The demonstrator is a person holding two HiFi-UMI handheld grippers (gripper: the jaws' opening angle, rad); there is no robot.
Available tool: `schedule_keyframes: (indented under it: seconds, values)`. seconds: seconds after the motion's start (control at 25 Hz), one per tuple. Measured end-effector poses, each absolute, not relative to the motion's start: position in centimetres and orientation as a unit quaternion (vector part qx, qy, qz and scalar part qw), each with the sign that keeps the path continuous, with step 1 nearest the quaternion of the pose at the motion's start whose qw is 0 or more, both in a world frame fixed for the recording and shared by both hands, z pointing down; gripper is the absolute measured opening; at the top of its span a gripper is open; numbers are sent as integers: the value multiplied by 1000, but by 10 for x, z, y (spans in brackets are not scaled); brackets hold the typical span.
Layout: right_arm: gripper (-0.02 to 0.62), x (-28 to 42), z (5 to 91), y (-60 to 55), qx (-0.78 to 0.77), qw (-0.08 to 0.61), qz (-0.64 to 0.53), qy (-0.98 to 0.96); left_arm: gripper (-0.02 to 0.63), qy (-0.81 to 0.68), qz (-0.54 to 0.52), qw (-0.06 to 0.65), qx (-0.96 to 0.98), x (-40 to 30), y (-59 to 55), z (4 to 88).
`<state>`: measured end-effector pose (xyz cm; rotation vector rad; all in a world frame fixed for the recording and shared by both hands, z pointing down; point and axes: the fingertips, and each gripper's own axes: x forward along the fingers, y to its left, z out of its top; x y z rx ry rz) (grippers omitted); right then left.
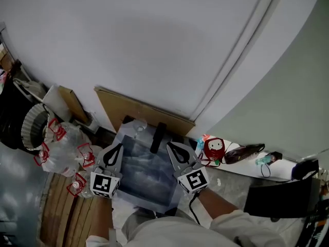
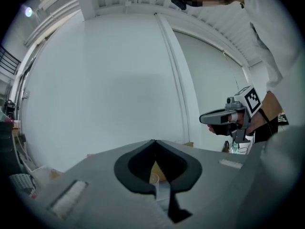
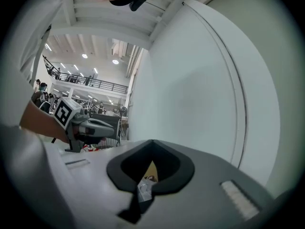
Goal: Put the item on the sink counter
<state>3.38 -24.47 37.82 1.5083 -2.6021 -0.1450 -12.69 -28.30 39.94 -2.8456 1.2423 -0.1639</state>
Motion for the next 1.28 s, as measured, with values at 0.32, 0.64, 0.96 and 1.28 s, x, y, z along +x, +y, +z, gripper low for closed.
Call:
schedule_keyframes:
  seconds: [0.32,0.64,0.96,1.28]
  values:
    - [5,37,376,-225,503,62,-45,-861,5,398,-44,30,-916,-130,-270,377]
    - [5,42,375,-214,503,62,-37,-862,5,394,-40,35,-918,-125,-261,365]
    - [5,46,372,-209,498,59,-42,-864,5,395,-45,41,-917,-121,-256,361]
    - [5,48,369,-206,497,58,-41,-865,5,397,-52,39,-915,-120,-251,363]
